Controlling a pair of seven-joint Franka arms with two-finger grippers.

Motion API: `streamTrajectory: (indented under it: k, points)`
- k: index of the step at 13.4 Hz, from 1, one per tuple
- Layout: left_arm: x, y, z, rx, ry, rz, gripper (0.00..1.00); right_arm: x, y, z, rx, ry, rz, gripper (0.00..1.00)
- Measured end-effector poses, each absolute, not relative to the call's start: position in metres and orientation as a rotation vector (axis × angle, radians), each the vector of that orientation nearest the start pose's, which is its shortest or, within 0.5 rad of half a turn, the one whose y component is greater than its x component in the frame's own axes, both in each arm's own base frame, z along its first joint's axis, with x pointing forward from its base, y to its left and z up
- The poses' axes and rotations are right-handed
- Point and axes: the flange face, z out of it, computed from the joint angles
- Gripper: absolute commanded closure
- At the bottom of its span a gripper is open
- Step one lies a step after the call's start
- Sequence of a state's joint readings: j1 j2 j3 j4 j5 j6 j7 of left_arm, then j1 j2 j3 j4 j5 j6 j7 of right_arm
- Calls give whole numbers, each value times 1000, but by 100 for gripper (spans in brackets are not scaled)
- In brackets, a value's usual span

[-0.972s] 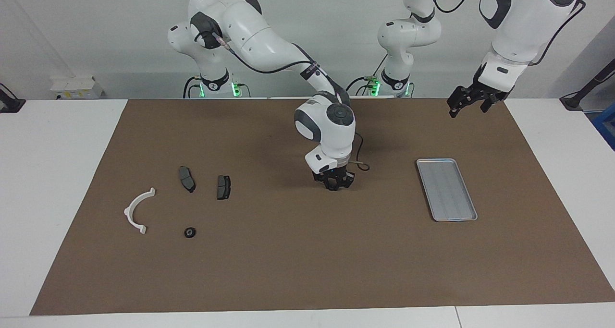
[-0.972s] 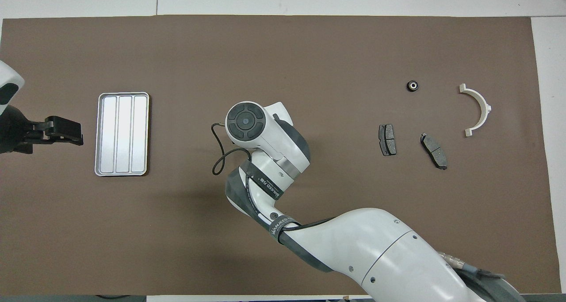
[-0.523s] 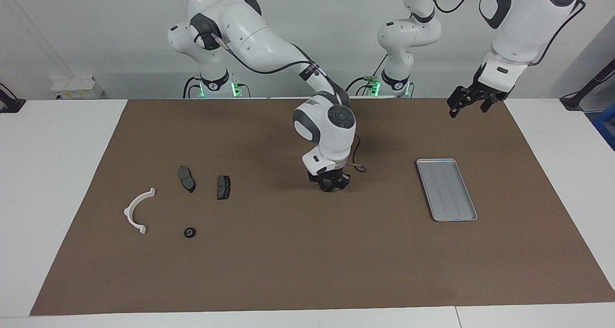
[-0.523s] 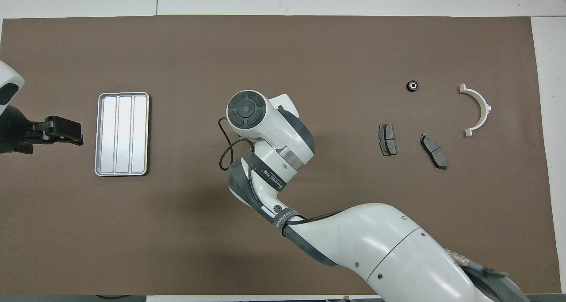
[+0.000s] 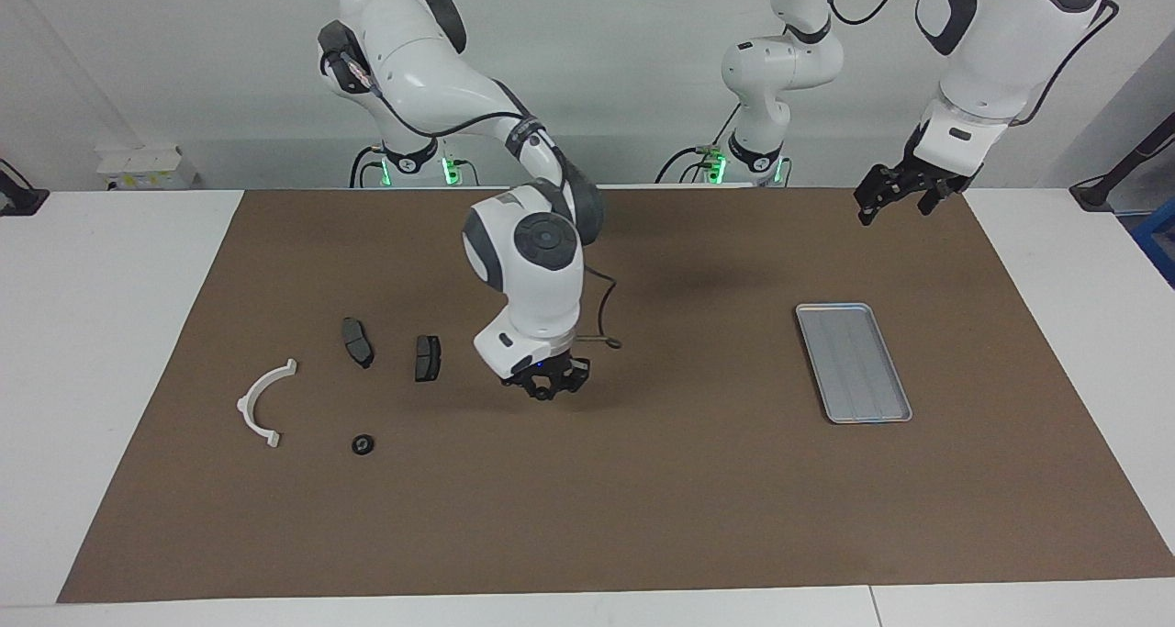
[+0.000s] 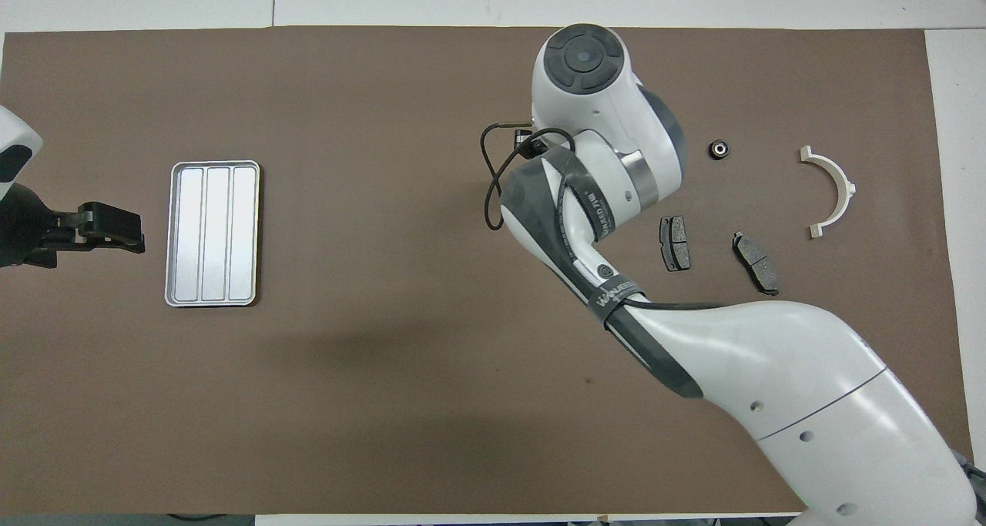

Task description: Place bearing gear from tray to pile

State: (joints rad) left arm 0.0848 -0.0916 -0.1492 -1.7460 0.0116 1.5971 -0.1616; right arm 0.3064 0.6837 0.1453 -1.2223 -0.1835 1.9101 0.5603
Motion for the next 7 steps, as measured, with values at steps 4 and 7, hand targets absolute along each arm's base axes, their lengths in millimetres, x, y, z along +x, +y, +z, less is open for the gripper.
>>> streamTrajectory:
  k: [4,7]
  points:
    - [524,-36,593,-3105,-152,86,0,715,201,361,-3204,-99,-91,100]
    - [524,-36,593,-3105,-152,86,0,723,147,320,-3182,-196,-149,100]
